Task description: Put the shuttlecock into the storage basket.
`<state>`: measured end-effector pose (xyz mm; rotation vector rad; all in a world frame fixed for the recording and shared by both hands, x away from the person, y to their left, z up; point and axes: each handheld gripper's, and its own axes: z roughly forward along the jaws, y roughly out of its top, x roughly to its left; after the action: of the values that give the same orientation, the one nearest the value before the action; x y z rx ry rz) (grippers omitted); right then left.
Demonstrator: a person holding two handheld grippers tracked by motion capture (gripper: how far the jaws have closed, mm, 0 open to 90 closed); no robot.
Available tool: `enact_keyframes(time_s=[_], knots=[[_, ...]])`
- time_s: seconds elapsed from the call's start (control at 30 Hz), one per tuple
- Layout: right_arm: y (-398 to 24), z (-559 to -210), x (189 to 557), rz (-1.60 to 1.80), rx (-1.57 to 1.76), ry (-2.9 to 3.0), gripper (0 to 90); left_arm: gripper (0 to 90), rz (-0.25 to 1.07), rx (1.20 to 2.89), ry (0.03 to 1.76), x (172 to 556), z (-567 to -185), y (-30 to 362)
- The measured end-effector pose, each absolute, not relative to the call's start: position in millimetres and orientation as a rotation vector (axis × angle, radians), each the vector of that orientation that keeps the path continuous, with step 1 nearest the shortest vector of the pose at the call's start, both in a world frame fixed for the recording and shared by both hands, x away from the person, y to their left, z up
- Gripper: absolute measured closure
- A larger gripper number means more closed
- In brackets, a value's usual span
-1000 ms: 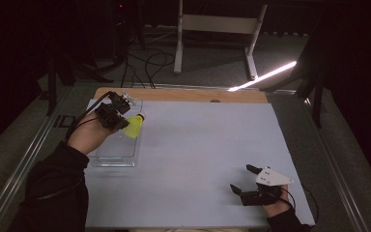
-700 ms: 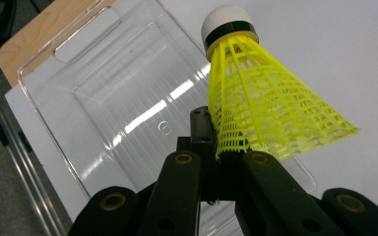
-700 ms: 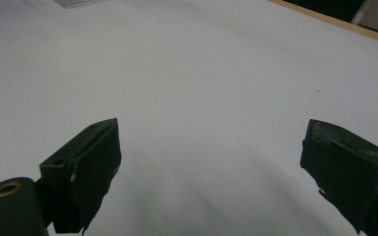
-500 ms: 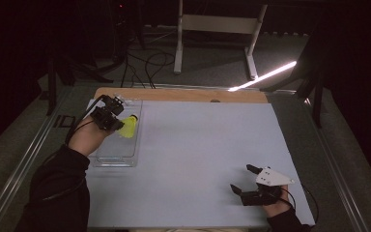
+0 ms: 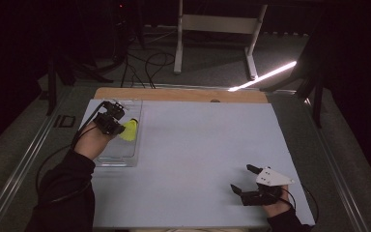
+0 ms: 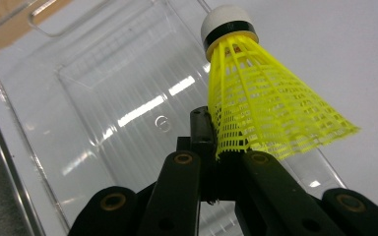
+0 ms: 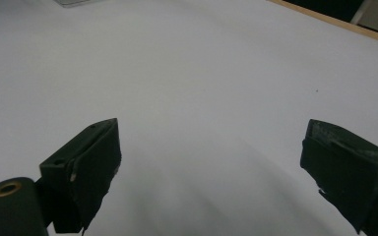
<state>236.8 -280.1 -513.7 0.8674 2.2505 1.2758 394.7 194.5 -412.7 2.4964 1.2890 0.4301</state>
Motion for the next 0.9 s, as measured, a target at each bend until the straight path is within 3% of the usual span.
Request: enact_keyframes(time_s=[0.13,0.9], knots=[[-280,-514,237,1.275,0.866,2.251,8.3,90.0,0.466,2.483,1.326,397,-422,196],[-281,-514,237,1.275,0.868,2.253,8.4,89.8,0.396,2.488,1.356,403,-448,197]])
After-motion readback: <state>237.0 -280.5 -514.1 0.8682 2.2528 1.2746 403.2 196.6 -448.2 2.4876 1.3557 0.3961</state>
